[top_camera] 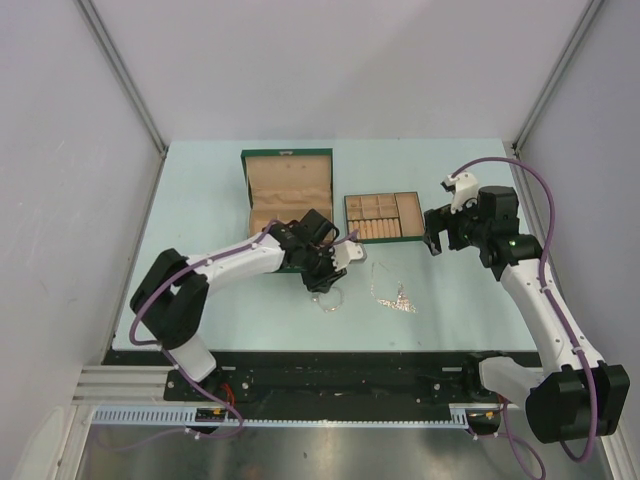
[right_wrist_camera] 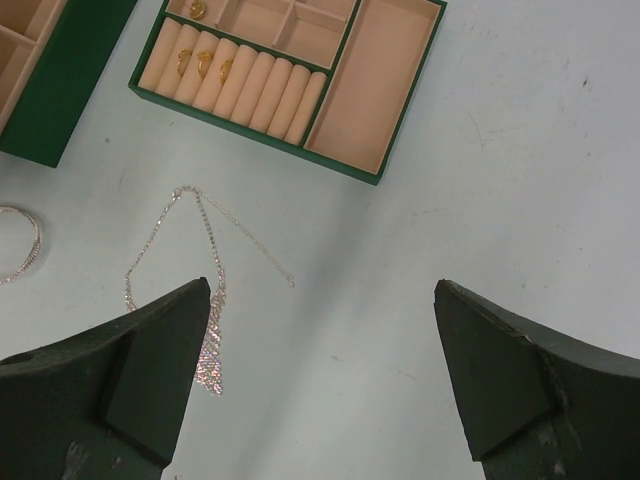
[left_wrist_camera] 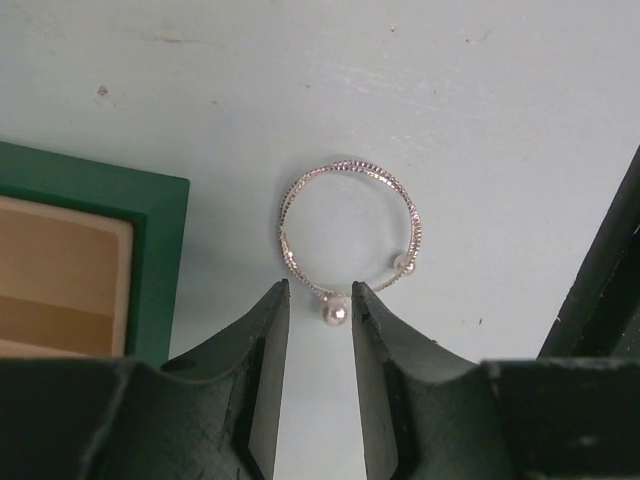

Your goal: Organize the mixed jewelry

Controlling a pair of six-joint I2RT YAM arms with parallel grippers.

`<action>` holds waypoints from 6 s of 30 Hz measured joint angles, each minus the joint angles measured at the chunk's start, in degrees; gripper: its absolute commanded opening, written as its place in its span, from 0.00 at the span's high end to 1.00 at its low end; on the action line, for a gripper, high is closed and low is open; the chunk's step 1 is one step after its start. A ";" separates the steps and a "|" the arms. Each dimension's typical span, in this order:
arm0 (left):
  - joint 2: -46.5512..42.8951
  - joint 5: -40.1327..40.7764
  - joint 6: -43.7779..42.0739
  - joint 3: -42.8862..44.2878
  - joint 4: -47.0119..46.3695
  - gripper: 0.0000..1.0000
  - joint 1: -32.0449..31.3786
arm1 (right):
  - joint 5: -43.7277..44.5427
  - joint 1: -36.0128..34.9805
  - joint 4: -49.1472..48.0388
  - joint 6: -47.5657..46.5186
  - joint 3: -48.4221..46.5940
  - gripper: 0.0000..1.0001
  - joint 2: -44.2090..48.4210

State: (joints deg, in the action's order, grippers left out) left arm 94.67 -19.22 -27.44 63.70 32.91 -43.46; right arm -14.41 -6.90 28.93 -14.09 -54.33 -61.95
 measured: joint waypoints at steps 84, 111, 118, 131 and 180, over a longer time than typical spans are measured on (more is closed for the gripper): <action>8.39 10.23 -7.37 -1.14 -9.64 0.72 -6.54 | -0.11 1.53 0.57 -0.17 0.00 0.00 -0.52; 8.04 9.44 -6.69 -1.16 -8.22 1.00 -6.54 | -0.66 1.68 0.59 -0.17 0.00 0.00 -0.52; 2.71 9.20 -4.98 -1.25 -4.15 1.00 -6.16 | -0.70 1.73 0.59 -0.17 0.00 0.00 -0.52; -2.86 8.41 -1.77 11.67 2.40 1.00 5.55 | -0.72 1.64 0.61 -0.17 0.00 0.00 -0.52; 14.80 21.35 0.26 18.27 -3.02 1.00 7.80 | -1.11 2.08 0.76 -0.17 0.00 0.00 -0.52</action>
State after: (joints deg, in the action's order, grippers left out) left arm 109.47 2.13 -27.18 81.97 29.89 -35.66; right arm -15.53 -4.82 29.69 -14.26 -54.33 -62.48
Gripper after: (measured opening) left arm 0.010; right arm 0.994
